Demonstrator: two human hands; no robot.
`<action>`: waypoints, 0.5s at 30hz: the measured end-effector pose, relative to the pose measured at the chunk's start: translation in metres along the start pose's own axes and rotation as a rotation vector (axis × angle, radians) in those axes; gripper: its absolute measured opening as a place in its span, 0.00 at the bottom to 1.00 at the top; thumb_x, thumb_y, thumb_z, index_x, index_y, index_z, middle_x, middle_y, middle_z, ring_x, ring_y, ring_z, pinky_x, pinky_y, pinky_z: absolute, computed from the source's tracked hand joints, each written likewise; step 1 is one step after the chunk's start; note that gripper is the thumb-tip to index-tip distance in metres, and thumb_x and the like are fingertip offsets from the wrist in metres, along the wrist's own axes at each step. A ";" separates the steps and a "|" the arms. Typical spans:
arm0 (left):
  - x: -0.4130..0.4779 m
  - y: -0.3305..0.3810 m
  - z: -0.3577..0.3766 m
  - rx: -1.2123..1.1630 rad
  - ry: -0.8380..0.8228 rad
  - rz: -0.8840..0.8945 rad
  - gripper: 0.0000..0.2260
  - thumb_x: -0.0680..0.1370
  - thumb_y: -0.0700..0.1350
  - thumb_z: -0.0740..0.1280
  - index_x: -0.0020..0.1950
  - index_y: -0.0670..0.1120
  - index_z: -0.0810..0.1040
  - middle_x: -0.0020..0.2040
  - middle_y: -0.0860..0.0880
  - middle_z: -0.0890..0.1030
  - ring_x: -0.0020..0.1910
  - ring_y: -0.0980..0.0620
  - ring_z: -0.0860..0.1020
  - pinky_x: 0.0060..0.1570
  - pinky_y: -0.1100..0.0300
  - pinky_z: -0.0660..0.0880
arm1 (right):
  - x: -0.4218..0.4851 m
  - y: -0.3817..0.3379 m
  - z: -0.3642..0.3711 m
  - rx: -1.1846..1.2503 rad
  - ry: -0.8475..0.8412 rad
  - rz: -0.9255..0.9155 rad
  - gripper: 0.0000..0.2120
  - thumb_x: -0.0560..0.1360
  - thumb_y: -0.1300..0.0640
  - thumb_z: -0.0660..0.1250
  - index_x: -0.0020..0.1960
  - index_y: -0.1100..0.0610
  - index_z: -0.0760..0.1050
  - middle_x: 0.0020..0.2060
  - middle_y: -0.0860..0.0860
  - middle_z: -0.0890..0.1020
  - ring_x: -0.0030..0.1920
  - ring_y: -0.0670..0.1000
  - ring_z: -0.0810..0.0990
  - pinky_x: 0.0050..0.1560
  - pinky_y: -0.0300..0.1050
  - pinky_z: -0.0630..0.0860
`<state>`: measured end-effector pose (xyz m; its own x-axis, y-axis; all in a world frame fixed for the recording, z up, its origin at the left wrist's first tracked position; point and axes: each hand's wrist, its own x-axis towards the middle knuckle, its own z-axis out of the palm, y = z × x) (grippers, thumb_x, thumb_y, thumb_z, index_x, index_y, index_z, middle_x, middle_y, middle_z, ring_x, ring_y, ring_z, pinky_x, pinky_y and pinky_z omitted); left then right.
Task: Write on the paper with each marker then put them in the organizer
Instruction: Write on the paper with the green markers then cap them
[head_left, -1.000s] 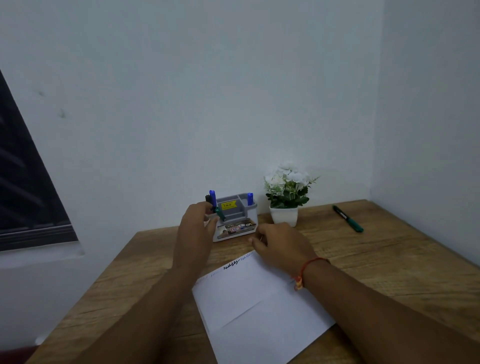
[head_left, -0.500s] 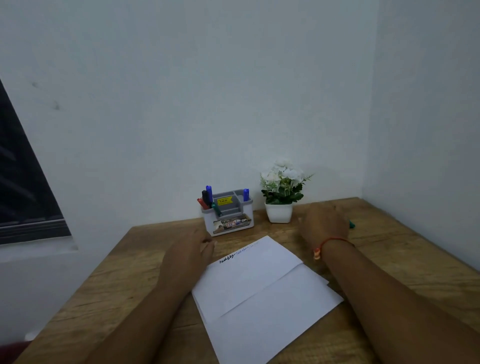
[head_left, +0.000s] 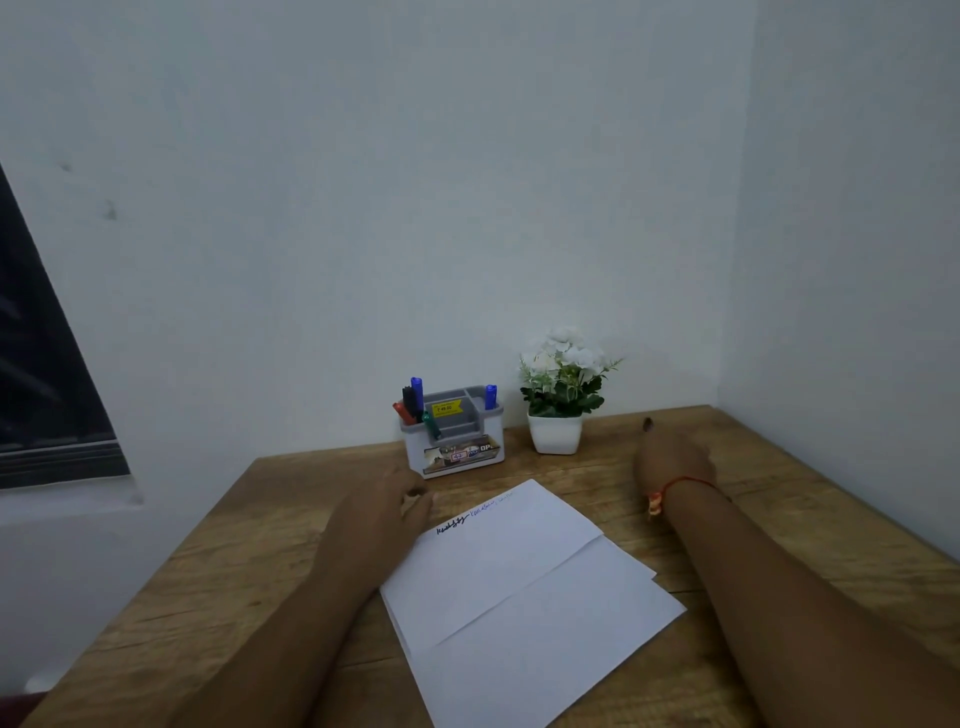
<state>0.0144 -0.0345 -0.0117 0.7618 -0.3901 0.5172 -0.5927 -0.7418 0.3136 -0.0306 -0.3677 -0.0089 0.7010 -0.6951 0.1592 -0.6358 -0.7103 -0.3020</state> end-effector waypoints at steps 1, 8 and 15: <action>0.000 0.000 0.000 -0.004 -0.002 -0.002 0.09 0.79 0.53 0.64 0.54 0.52 0.81 0.48 0.55 0.81 0.44 0.58 0.75 0.43 0.64 0.69 | 0.001 0.000 -0.001 0.019 -0.009 -0.007 0.19 0.82 0.61 0.54 0.68 0.59 0.76 0.63 0.58 0.79 0.63 0.60 0.76 0.62 0.52 0.74; 0.000 0.001 0.000 -0.030 -0.020 -0.017 0.10 0.79 0.54 0.64 0.54 0.53 0.81 0.48 0.56 0.81 0.45 0.58 0.76 0.44 0.63 0.71 | 0.000 -0.003 -0.006 -0.089 -0.035 -0.238 0.16 0.80 0.64 0.59 0.65 0.60 0.79 0.59 0.58 0.82 0.57 0.56 0.82 0.58 0.46 0.78; 0.000 0.002 -0.001 -0.046 -0.017 -0.024 0.09 0.78 0.55 0.64 0.52 0.54 0.81 0.47 0.56 0.81 0.44 0.58 0.76 0.43 0.61 0.74 | -0.001 -0.010 -0.012 -0.070 -0.178 -0.390 0.13 0.78 0.58 0.69 0.61 0.53 0.83 0.59 0.54 0.83 0.58 0.53 0.81 0.61 0.44 0.77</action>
<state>0.0128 -0.0354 -0.0108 0.7801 -0.3817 0.4958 -0.5852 -0.7255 0.3622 -0.0286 -0.3612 0.0053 0.9338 -0.3482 0.0826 -0.3289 -0.9259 -0.1858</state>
